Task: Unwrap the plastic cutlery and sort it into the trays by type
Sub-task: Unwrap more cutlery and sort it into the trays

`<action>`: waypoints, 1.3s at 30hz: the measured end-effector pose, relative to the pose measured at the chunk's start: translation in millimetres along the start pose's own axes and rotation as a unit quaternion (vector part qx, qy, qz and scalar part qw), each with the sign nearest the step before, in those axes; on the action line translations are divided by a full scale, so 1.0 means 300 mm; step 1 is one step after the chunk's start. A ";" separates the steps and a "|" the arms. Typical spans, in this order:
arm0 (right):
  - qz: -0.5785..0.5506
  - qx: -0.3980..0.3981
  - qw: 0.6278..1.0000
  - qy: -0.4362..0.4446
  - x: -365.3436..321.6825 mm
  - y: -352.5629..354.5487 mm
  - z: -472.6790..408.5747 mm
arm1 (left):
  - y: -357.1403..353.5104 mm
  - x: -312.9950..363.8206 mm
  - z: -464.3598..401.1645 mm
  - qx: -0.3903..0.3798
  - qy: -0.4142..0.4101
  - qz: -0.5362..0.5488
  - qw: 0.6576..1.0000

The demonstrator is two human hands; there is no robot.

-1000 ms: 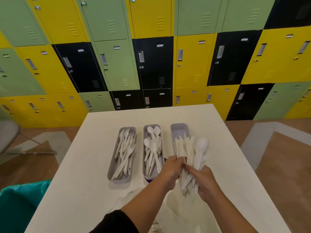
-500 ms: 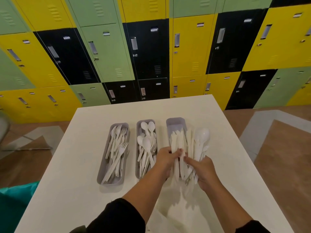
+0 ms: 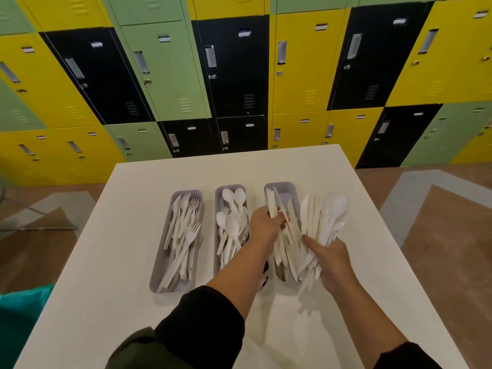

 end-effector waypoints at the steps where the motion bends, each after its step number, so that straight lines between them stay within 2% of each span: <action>1: -0.001 -0.001 1.000 0.002 0.002 -0.001 -0.004 | 0.002 0.010 -0.003 -0.013 -0.008 -0.027 1.000; 3: 0.002 -0.002 1.000 0.002 0.007 0.000 -0.010 | -0.003 0.020 0.003 -0.057 0.003 -0.055 0.997; 5: 0.005 -0.004 1.000 0.001 0.013 0.000 -0.011 | -0.009 0.012 0.012 -0.070 0.018 -0.103 0.992; 7: 0.011 -0.006 1.000 0.003 0.018 0.001 -0.010 | -0.010 -0.002 0.024 -0.032 0.013 -0.151 0.988; 9: 0.019 -0.008 1.000 0.003 0.020 0.003 -0.010 | -0.013 -0.013 0.029 -0.006 -0.001 -0.138 0.990; 11: 0.023 -0.012 1.000 0.005 0.023 0.002 -0.007 | -0.017 -0.011 0.048 -0.049 0.015 -0.108 0.993; 14: 0.024 -0.028 0.999 0.011 0.023 -0.004 0.000 | -0.026 -0.029 0.070 -0.128 0.013 -0.141 0.981; 18: 0.024 -0.044 0.999 0.007 0.020 -0.010 0.013 | -0.031 -0.040 0.062 -0.078 -0.002 -0.117 0.990; 21: 0.016 -0.051 0.999 -0.008 0.011 -0.005 0.023 | -0.033 -0.025 0.056 -0.038 -0.005 -0.143 0.989; 27: 0.024 -0.025 0.999 -0.007 0.007 0.000 0.023 | -0.048 -0.011 0.063 -0.024 0.013 -0.140 0.990; 30: 0.028 -0.017 0.999 -0.007 0.005 0.007 0.016 | -0.054 -0.003 0.086 -0.046 0.021 -0.114 0.992; 33: 0.042 -0.027 0.999 -0.003 0.005 0.004 0.011 | -0.059 -0.007 0.092 -0.053 -0.004 -0.141 0.989; 39: 0.039 0.005 0.999 0.003 0.027 0.001 0.021 | -0.066 -0.017 0.063 0.011 -0.032 -0.132 0.991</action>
Point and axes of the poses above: each hand's wrist, its own z-axis away from the middle knuckle, its own y-axis out of the back of the hand, x = y × z, the point moved 1 cm from there along -z, towards the middle knuckle, and after that the axes turned 9 degrees about y, right-handed, at the moved point
